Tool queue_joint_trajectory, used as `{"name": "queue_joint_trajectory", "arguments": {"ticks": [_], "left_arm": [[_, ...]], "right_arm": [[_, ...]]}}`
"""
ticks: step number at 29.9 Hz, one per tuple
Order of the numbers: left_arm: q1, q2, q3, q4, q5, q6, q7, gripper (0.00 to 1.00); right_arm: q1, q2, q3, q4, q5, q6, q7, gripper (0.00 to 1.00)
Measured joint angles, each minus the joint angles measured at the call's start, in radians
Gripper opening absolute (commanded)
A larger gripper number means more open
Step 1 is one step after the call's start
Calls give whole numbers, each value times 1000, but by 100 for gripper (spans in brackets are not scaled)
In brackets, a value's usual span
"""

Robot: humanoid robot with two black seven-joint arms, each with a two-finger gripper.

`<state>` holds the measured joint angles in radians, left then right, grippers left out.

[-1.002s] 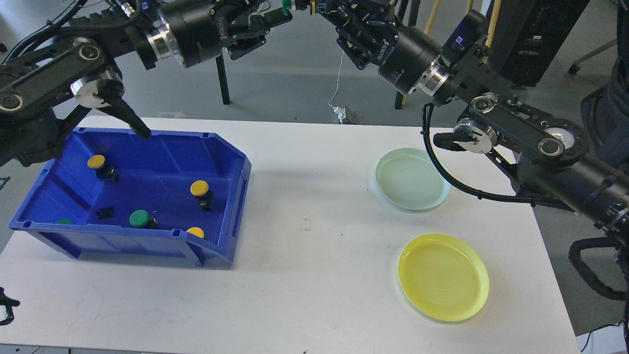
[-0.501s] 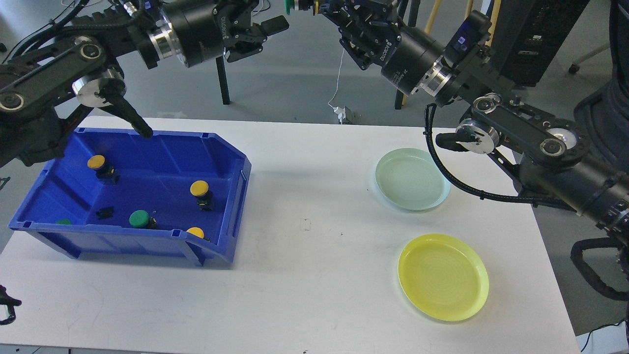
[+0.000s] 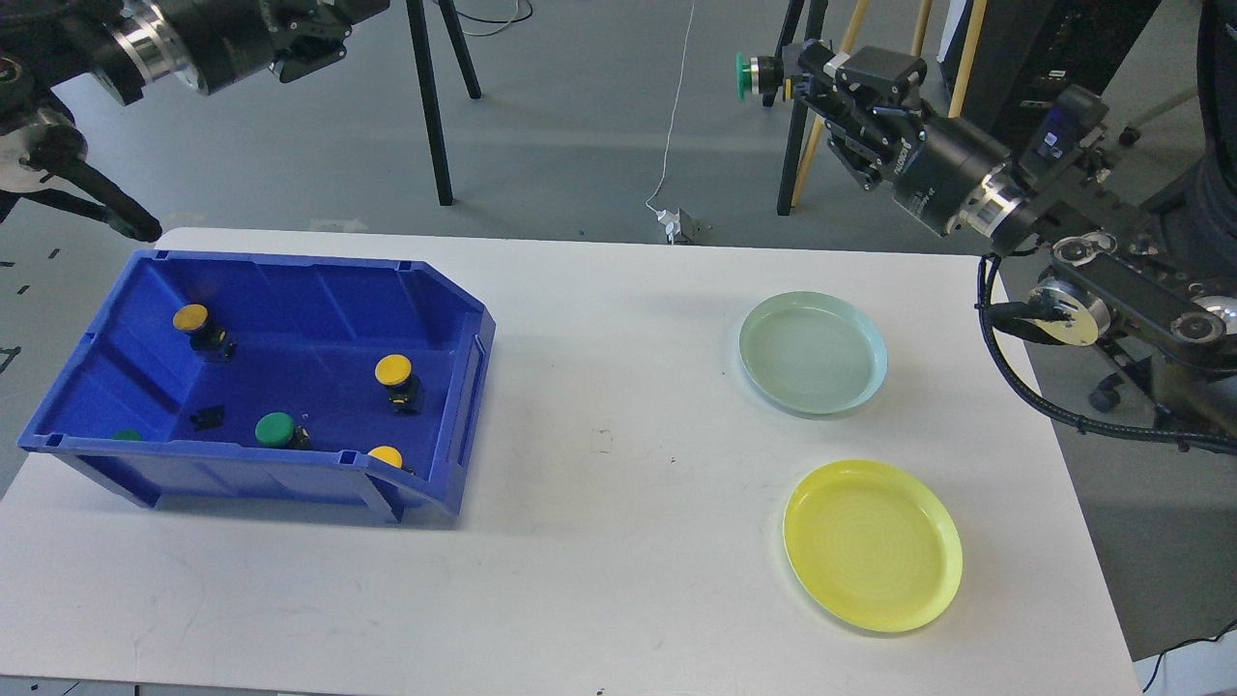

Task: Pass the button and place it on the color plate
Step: 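Lower the button onto the pale green plate with the right gripper and release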

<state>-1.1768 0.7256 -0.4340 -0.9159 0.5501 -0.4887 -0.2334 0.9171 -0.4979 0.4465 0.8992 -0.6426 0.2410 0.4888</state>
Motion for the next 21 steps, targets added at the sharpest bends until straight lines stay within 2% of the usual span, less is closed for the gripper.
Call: {"name": "queue_joint_trajectory", "arguments": {"ticks": [9,16,19,21], "left_arm": [[2,-41,-74,74,8,0,-4,95],[1,-61,-95,75,7,0,-5,95],[1,-65,-97,76,7,0,-5,95],[1,-67,-97,75,6,0,-5,94]], "right_arm": [[-116,12,-135,-219,7,0,0,30],[-129,126,-227,-394,10,5,0,34],[-128,185,-255,-460,10,6,0,40],[-123,218,-264,-495,8,6,0,47]]}}
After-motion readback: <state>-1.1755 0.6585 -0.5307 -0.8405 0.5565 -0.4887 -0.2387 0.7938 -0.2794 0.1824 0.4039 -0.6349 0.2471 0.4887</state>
